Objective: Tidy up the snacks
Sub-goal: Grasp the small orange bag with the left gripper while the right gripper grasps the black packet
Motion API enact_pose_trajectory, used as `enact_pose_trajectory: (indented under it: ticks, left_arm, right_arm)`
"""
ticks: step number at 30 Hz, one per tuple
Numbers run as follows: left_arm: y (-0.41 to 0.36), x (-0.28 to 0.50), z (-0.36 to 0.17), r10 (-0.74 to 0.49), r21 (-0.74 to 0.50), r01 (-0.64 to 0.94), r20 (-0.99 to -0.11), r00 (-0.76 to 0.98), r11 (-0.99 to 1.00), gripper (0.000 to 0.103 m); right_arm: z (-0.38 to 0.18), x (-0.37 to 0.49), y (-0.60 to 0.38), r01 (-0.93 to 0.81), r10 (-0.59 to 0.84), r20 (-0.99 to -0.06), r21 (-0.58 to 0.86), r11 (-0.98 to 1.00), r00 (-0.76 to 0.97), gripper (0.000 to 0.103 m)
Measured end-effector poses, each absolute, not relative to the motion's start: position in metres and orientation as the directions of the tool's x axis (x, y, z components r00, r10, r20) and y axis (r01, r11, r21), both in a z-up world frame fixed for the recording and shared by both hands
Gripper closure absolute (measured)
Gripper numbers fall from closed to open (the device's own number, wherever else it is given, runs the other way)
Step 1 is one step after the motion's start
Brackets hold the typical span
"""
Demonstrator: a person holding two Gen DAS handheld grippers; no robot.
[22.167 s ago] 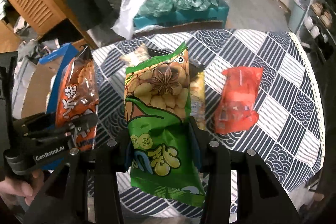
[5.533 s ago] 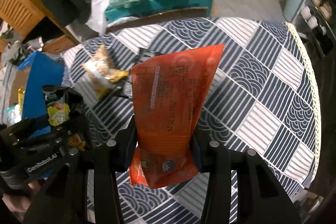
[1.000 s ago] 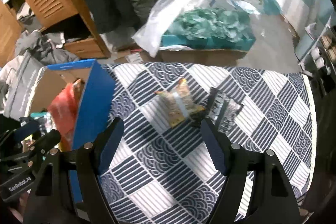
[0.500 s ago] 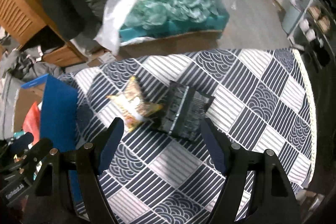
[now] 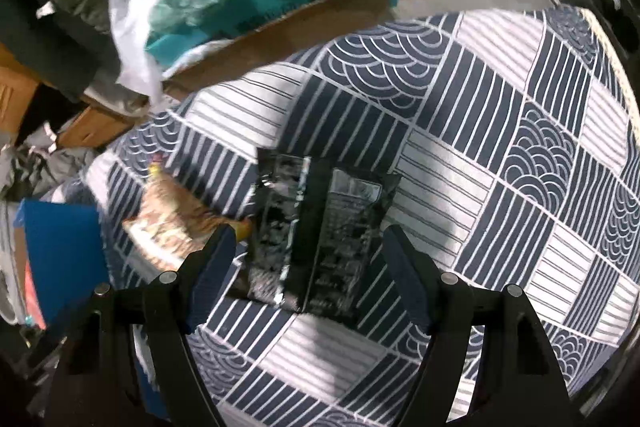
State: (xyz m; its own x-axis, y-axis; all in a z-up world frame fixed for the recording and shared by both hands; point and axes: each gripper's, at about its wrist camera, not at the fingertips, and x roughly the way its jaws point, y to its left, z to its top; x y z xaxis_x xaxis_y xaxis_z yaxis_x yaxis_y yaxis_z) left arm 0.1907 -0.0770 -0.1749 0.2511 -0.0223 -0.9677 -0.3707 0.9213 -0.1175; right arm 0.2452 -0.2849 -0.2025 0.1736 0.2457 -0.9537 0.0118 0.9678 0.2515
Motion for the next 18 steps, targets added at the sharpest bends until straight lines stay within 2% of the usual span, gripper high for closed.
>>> enact_pose_trajectory:
  ticks: [3, 6, 14, 18]
  left_arm:
    - [-0.081, 0.199, -0.177, -0.020, -0.115, -0.366, -0.967, 0.254, 0.923, 0.026]
    - [-0.083, 0.207, -0.179, -0.024, -0.117, -0.364, -0.968, 0.252, 0.924, 0.020]
    - [-0.091, 0.219, -0.185, -0.054, -0.152, -0.388, -0.967, 0.250, 0.909, 0.020]
    - [-0.100, 0.225, -0.190, -0.069, -0.160, -0.393, -0.970, 0.235, 0.906, 0.020]
  right_arm:
    - [-0.211, 0.248, -0.283, 0.016, 0.246, -0.956, 0.251, 0.968, 0.161, 0.028]
    - [-0.219, 0.249, -0.277, 0.003, 0.226, -0.962, 0.229, 0.973, 0.152, 0.027]
    - [-0.225, 0.247, -0.270, -0.065, 0.155, -0.969, 0.145, 0.987, 0.194, 0.027]
    - [-0.224, 0.246, -0.276, -0.076, 0.167, -0.966, 0.155, 0.985, 0.199, 0.034]
